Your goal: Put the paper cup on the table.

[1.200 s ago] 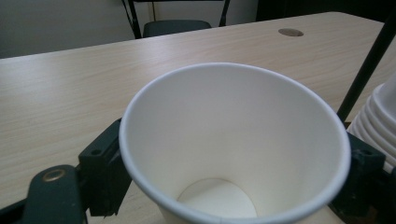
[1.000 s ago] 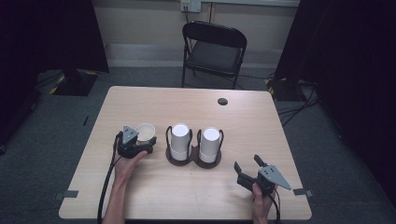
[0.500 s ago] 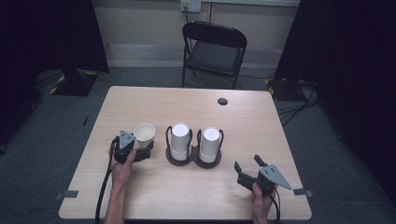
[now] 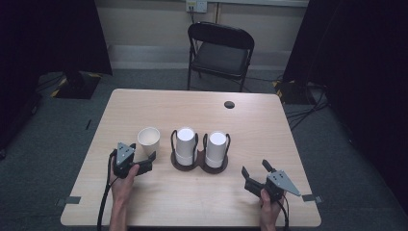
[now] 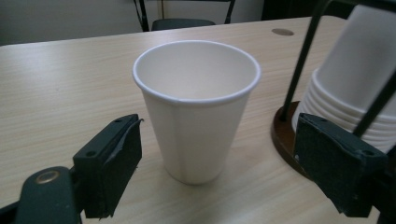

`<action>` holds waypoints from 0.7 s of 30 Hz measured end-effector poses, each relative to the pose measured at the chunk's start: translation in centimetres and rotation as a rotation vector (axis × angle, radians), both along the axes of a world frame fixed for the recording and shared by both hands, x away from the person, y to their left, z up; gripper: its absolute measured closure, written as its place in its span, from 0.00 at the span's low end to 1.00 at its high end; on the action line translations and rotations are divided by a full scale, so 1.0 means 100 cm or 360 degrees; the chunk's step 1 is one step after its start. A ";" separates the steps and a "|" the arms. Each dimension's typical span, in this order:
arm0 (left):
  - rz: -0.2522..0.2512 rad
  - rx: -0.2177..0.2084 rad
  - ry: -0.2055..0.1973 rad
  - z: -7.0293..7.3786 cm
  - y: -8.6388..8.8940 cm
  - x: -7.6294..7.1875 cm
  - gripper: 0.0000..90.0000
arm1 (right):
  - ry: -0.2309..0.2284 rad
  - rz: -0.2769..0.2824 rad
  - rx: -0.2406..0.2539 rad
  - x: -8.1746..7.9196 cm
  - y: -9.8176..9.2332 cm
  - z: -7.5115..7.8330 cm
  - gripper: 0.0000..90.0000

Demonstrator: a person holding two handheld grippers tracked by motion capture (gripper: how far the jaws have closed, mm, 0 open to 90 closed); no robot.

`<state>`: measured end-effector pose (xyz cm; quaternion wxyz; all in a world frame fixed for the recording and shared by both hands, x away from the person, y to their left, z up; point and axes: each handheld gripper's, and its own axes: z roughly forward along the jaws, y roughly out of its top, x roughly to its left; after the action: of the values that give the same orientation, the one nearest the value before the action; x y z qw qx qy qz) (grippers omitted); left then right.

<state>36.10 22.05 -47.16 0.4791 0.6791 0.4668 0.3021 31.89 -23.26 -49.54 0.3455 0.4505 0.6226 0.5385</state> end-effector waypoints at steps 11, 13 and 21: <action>-0.0069 -0.0060 -0.0065 0.009 -0.014 -0.028 0.17 | -0.0008 0.0003 -0.0008 0.000 0.000 0.000 0.17; -0.0105 -0.0078 -0.0083 0.010 -0.016 -0.033 0.17 | -0.0007 0.0003 -0.0009 0.000 0.000 0.000 0.17; -0.0139 -0.0114 -0.0125 0.007 -0.026 -0.050 0.18 | -0.0016 0.0002 -0.0014 -0.001 0.001 0.000 0.17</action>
<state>31.13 19.44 -46.50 0.5338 0.6689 0.4282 0.2904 31.83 -23.20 -49.56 0.3503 0.4460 0.6234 0.5383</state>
